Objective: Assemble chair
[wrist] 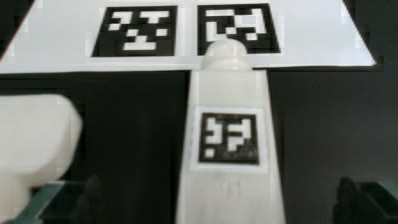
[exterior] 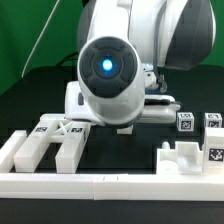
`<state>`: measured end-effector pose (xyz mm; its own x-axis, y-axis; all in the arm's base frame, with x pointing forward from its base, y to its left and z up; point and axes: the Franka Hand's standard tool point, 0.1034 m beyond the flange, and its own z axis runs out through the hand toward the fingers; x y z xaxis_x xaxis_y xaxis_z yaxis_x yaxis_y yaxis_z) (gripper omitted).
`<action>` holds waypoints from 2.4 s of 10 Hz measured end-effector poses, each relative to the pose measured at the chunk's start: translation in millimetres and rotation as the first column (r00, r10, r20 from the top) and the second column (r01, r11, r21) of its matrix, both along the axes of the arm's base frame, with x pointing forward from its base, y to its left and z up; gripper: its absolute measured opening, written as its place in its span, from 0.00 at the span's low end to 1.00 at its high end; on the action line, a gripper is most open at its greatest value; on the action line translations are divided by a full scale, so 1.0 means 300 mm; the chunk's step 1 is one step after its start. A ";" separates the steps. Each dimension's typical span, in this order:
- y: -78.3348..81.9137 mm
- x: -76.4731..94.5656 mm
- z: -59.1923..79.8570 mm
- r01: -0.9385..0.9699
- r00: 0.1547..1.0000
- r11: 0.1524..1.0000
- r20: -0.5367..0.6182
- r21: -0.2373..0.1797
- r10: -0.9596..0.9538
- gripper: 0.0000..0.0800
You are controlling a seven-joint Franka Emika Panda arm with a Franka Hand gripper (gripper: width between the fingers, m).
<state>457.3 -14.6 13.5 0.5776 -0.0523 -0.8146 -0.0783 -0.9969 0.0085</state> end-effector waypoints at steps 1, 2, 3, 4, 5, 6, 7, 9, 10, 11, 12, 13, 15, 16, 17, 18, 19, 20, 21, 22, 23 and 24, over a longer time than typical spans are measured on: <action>0.010 -0.011 -0.012 -0.001 1.000 1.000 -0.007 -0.001 0.001 0.81; 0.014 -0.025 -0.020 0.001 1.000 1.000 -0.014 -0.003 -0.001 0.81; 0.013 -0.028 -0.022 0.004 1.000 1.000 -0.017 -0.009 -0.004 0.81; 0.012 -0.028 -0.021 0.005 1.000 1.000 -0.017 -0.009 -0.005 0.80; 0.011 -0.028 -0.022 0.005 1.000 1.000 -0.017 -0.009 -0.005 0.59; 0.010 -0.028 -0.022 0.006 1.000 1.000 -0.017 -0.009 -0.006 0.59; 0.010 -0.028 -0.021 0.006 1.000 1.000 -0.017 -0.009 -0.006 0.35; 0.009 -0.028 -0.021 0.006 1.000 1.000 -0.017 -0.009 -0.007 0.36; 0.009 -0.028 -0.021 0.006 1.000 1.000 -0.017 -0.009 -0.007 0.36; 0.008 -0.028 -0.021 0.007 1.000 1.000 -0.017 -0.009 -0.007 0.36; 0.010 -0.025 -0.018 0.006 1.000 1.000 -0.016 -0.009 -0.006 0.36; 0.028 -0.005 0.035 0.000 0.999 1.000 -0.032 0.004 0.000 0.36; 0.026 0.075 0.175 0.002 1.000 0.999 0.005 0.033 -0.002 0.36; 0.003 0.103 0.217 0.010 1.000 0.999 0.028 0.038 -0.011 0.36; -0.014 0.115 0.240 -0.004 0.999 0.999 0.050 0.037 0.002 0.36; -0.013 0.145 0.222 -0.010 0.990 1.000 0.138 0.030 0.005 0.36; -0.013 0.158 0.223 -0.012 0.975 1.000 0.224 0.023 0.006 0.36; -0.010 0.157 0.230 -0.012 0.957 1.000 0.289 0.020 0.005 0.36; 0.018 0.175 0.239 0.008 0.949 1.000 0.316 0.007 -0.010 0.36; 0.063 0.252 0.280 0.035 0.921 0.998 0.386 0.043 -0.049 0.36; 0.091 0.345 0.359 0.042 0.859 0.996 0.506 0.073 -0.073 0.36; 0.096 0.382 0.409 0.039 0.809 0.996 0.583 0.075 -0.075 0.36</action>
Offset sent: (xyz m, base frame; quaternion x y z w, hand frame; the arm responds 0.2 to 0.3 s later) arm 0.0000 0.0000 0.0000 0.0000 0.0000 0.0000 1.0000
